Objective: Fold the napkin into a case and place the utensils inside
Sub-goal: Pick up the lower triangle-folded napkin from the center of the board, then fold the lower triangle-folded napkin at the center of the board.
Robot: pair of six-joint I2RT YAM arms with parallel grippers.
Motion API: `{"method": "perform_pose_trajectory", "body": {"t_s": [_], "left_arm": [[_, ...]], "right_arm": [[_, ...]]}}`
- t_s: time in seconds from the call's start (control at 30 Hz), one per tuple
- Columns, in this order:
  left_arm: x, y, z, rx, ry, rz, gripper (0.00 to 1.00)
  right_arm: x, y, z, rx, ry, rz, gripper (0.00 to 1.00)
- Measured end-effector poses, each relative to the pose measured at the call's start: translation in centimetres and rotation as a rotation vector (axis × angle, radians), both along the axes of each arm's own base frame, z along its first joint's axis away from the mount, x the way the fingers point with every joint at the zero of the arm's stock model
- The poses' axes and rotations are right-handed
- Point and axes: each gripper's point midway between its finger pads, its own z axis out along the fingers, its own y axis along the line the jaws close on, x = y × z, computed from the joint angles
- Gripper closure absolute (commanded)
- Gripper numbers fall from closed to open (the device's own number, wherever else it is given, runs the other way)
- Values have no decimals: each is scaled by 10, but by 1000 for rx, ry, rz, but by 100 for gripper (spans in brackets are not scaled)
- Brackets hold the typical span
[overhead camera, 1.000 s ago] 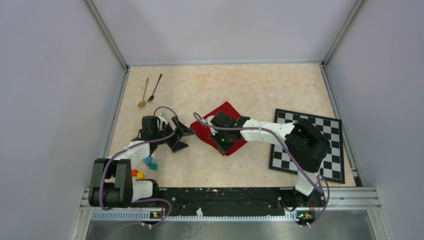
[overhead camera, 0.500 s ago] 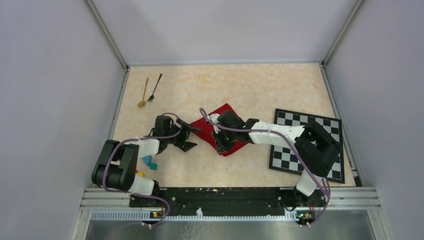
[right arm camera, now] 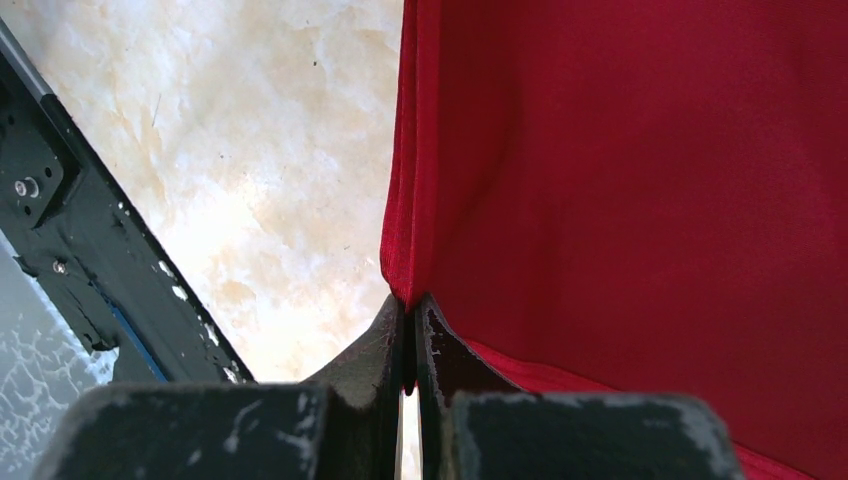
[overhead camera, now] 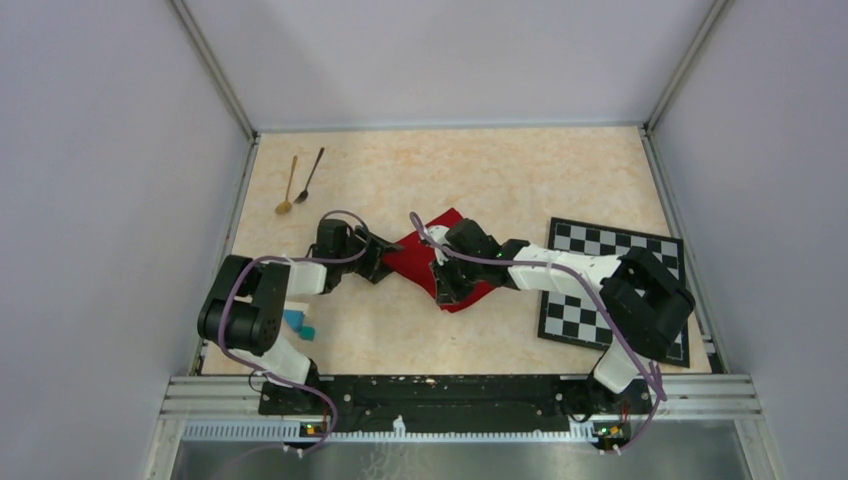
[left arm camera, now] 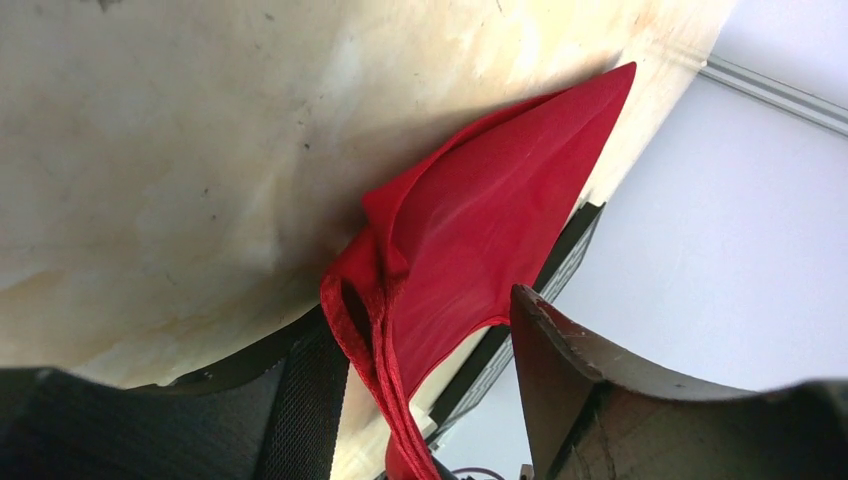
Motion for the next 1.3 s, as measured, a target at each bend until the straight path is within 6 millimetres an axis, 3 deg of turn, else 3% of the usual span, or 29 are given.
{"method": "perform_pose_trajectory", "body": {"t_s": [0.4,0.53,0.77,0.93,1.3], "left_arm": [[13,15,-1,85,-93,-19,42],[17,17,-3,89,-126,-27,53],[18,21,-14,121,-154,-40,92],[15,27,-15,186,-130,-65,100],[-10,49,-11,445,143,-70,100]], "right_arm": [[4,0,4,31,9,-12,100],[3,0,4,35,13,-9,100],[1,3,5,55,19,4,100],[-8,4,-6,99,51,3,100],[-34,25,-4,355,256,-76,100]]}}
